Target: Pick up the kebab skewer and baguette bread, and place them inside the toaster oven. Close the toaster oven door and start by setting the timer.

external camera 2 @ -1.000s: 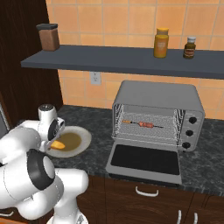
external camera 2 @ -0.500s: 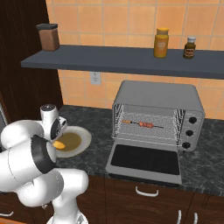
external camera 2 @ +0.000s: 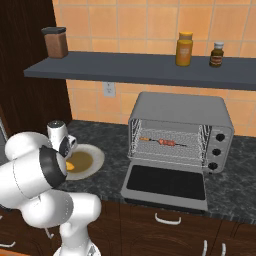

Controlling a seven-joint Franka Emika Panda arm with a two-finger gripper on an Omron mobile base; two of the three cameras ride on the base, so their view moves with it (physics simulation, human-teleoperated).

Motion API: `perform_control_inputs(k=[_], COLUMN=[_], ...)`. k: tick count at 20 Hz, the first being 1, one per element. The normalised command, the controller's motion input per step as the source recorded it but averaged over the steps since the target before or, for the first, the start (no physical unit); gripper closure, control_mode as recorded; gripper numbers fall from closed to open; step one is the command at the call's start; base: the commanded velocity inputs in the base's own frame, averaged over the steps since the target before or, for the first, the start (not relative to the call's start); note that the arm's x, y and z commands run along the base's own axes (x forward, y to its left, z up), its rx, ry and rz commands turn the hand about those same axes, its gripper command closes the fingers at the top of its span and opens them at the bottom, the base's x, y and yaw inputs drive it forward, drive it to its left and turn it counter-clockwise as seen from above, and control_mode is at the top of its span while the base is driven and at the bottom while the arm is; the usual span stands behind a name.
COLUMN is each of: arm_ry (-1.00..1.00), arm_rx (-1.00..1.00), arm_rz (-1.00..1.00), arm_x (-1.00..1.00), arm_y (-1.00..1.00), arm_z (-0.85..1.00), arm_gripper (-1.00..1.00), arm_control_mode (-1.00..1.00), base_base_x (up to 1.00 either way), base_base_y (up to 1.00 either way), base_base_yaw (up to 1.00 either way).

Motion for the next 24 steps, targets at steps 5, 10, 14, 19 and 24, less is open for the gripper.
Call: perform_control_inputs(k=[5,10,14,19,24], arm_ry=[0.00,0.00,0.00,-0.01,-0.03], arm_rx=[0.00,0.00,0.00,0.00,0.00], arm_rz=[0.00,0.00,0.00,0.00,0.00], arm_x=[0.05,0.04,0.01,0.00,0.00], arm_y=[0.00,0.00,0.00,0.00,0.00], arm_z=[-0.17,-0.12,-0.24,-0.11,-0.28], arm_gripper=[-1.00,-1.00,-1.00,-1.00,-1.00], arm_control_mode=[-1.00,-1.00,-1.00,-1.00,-1.00], base_base_x=[0.00,0.00,0.00,0.00,0.00], base_base_y=[0.00,0.00,0.00,0.00,0.00], base_base_yaw=[0.00,0.00,0.00,0.00,0.00])
